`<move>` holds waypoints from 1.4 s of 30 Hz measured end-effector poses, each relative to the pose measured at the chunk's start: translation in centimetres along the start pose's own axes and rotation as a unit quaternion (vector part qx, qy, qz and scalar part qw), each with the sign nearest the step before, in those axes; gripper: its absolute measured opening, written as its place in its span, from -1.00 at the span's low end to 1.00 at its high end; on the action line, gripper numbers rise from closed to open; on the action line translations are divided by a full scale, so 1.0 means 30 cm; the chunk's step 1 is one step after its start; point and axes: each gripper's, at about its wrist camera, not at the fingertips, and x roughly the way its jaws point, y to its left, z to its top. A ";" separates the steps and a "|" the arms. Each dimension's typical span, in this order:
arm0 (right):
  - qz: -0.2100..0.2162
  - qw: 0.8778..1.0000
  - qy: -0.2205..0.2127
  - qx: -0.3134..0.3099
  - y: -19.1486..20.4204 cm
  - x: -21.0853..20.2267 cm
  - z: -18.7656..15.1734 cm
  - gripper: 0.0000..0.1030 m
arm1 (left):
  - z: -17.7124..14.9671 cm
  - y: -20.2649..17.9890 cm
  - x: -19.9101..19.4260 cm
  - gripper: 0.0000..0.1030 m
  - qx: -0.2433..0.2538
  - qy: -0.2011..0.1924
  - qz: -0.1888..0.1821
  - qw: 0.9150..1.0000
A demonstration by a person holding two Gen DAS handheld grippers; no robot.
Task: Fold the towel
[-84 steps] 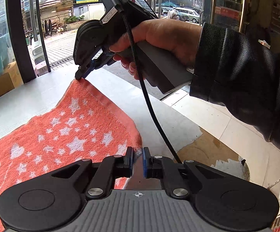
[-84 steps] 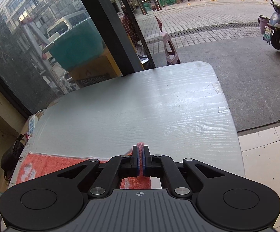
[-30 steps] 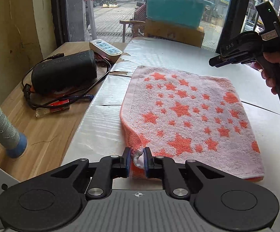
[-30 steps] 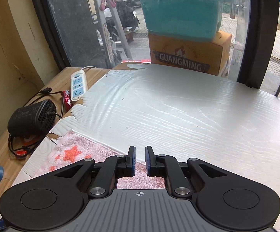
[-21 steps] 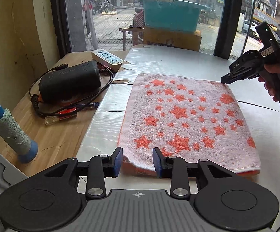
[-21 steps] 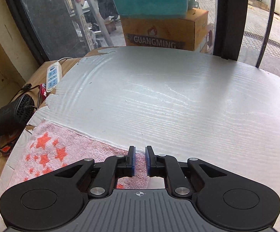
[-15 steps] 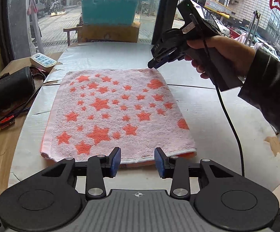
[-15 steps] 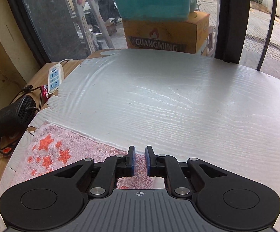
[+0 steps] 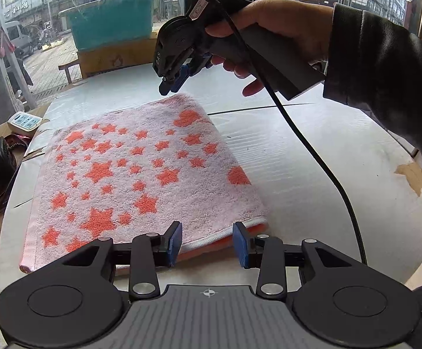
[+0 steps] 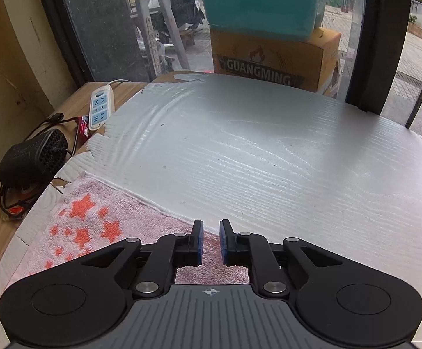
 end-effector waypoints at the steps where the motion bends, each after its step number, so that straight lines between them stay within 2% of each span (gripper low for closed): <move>1: 0.001 1.000 0.001 0.004 -0.008 -0.003 0.002 -0.75 | 0.001 -0.007 -0.001 -0.22 0.007 -0.001 -0.004 1.000; 6: 0.013 1.000 0.015 0.020 -0.027 0.006 0.021 -0.75 | 0.006 -0.017 0.015 -0.22 0.016 0.001 -0.005 1.000; 11: 0.004 0.999 0.040 0.014 -0.022 0.060 0.018 -0.75 | 0.011 -0.003 0.043 -0.25 0.002 0.011 -0.004 1.000; 14: 0.004 0.999 0.042 0.013 -0.023 0.071 0.013 -0.75 | 0.010 -0.001 0.055 -0.66 -0.003 0.018 -0.009 1.000; 18: 0.003 0.999 0.046 -0.006 -0.018 0.072 0.013 -0.75 | 0.008 -0.001 0.054 -0.79 -0.005 0.016 -0.007 1.000; 22: -0.008 0.999 0.031 -0.037 0.009 0.065 -0.007 -0.77 | 0.019 0.000 0.036 -0.80 -0.009 0.006 -0.008 1.000; 23: -0.007 0.999 0.027 -0.041 0.013 0.061 -0.012 -0.81 | 0.025 -0.002 0.027 -0.80 -0.008 0.000 -0.007 1.000; 24: -0.001 0.999 0.023 -0.040 0.012 0.052 -0.014 -0.95 | 0.030 -0.004 0.021 -0.80 -0.007 -0.004 -0.006 1.000; 30: 0.028 0.999 -0.013 -0.023 -0.012 -0.053 -0.006 -0.97 | 0.067 -0.010 -0.021 -0.80 -0.008 -0.036 -0.013 0.999; 34: 0.024 0.999 -0.017 -0.032 -0.023 -0.098 -0.001 -0.95 | 0.083 -0.027 -0.022 -0.80 0.002 -0.049 -0.036 0.998; 35: 0.014 0.999 -0.015 -0.032 -0.019 -0.090 -0.003 -0.94 | 0.083 -0.030 -0.010 -0.80 0.004 -0.044 -0.038 0.998; 37: -0.005 0.999 -0.009 -0.032 -0.012 -0.070 -0.006 -0.76 | 0.077 -0.039 0.029 -0.80 0.008 -0.026 -0.042 0.999; 39: -0.011 1.000 -0.003 -0.026 -0.008 -0.038 -0.007 -0.39 | 0.068 -0.042 0.056 -0.80 0.010 -0.010 -0.045 0.999; 42: 0.002 1.000 0.008 -0.004 -0.009 -0.001 0.002 -0.33 | 0.053 -0.046 0.086 -0.79 0.014 0.006 -0.047 0.999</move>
